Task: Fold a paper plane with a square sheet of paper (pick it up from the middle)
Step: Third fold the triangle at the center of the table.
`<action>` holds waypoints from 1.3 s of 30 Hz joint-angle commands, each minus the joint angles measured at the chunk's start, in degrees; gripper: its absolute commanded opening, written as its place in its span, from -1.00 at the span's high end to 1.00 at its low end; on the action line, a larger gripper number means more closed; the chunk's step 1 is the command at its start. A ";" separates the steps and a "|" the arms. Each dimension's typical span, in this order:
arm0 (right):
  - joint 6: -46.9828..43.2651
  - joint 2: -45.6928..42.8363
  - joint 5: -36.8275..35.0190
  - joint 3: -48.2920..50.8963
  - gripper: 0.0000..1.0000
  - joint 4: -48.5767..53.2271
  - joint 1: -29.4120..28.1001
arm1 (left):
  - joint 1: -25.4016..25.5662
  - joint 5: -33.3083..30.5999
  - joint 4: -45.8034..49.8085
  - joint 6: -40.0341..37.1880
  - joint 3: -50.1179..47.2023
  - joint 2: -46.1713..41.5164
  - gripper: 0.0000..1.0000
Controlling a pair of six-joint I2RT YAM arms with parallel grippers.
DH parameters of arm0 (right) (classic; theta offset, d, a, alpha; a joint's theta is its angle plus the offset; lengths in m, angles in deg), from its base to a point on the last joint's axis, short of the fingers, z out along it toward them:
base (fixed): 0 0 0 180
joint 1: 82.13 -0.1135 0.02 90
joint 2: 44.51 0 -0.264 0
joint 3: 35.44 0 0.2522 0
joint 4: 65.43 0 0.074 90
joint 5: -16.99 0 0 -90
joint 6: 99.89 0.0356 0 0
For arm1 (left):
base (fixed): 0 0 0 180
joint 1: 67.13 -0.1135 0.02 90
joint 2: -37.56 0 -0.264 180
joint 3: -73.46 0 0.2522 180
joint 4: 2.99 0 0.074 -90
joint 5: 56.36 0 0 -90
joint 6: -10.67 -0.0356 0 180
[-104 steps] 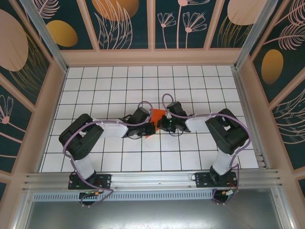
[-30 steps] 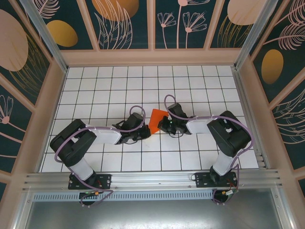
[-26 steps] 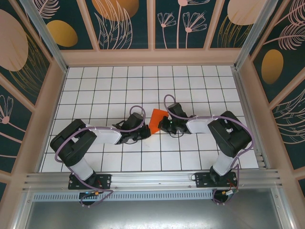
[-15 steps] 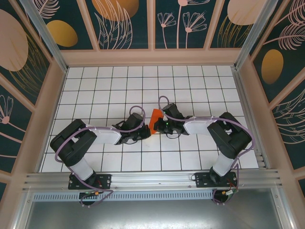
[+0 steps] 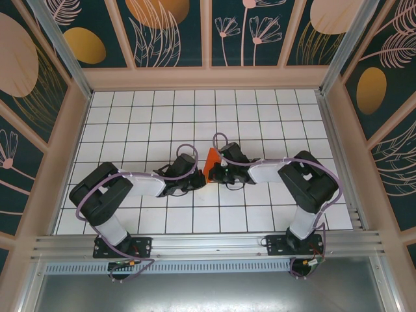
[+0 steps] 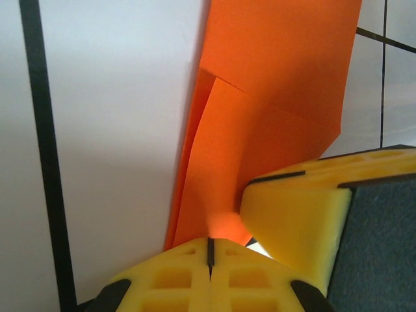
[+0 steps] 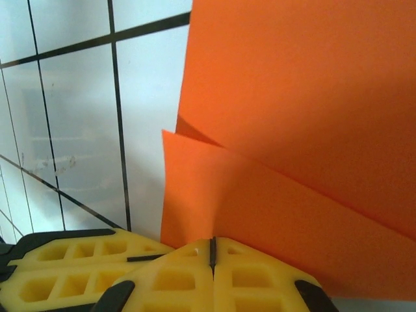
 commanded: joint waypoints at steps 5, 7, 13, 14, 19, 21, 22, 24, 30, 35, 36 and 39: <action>1.90 2.15 -1.02 -2.23 1.00 2.09 -0.75 | 0.25 -1.39 7.04 0.40 -1.55 3.79 1.00; 2.09 3.19 -2.27 -1.38 1.00 2.75 -0.33 | 0.23 -1.93 7.90 0.52 -1.64 3.60 1.00; -1.01 -0.21 -4.85 3.91 1.00 2.32 6.60 | 0.29 -3.32 11.90 0.39 -2.64 3.20 1.00; -1.93 -1.14 -5.16 4.60 1.00 2.40 8.19 | 0.18 -2.83 12.04 -0.04 -2.77 3.25 1.00; -7.29 -4.74 -10.10 3.62 1.00 7.14 12.60 | 0.23 -1.93 11.37 -0.20 -2.42 3.25 1.00; -7.81 -6.60 -10.81 3.12 1.00 8.07 12.80 | 0.30 -1.38 10.76 -0.34 -2.01 2.84 1.00; -7.78 -7.68 -10.52 2.97 1.00 8.19 12.80 | 0.20 -1.06 10.31 -0.47 -1.75 2.53 1.00; -6.58 -10.80 -9.23 3.10 1.00 7.48 12.79 | 0.22 -0.58 9.82 -0.64 -0.63 2.15 1.00; -2.35 -19.79 -6.42 5.43 0.77 5.96 12.87 | 0.27 -1.58 7.69 -0.27 4.40 -4.74 0.82; -1.29 -22.43 -1.94 7.47 0.13 4.26 13.59 | 0.24 -6.55 4.21 1.22 6.28 -7.21 0.36; -0.60 -22.44 -0.83 7.68 0.03 3.75 13.88 | 0.19 -7.58 4.56 1.28 6.91 -7.06 0.32; 1.48 -21.65 3.20 8.71 -0.20 0.71 14.11 | 0.25 -7.40 3.88 1.18 8.00 -6.14 0.29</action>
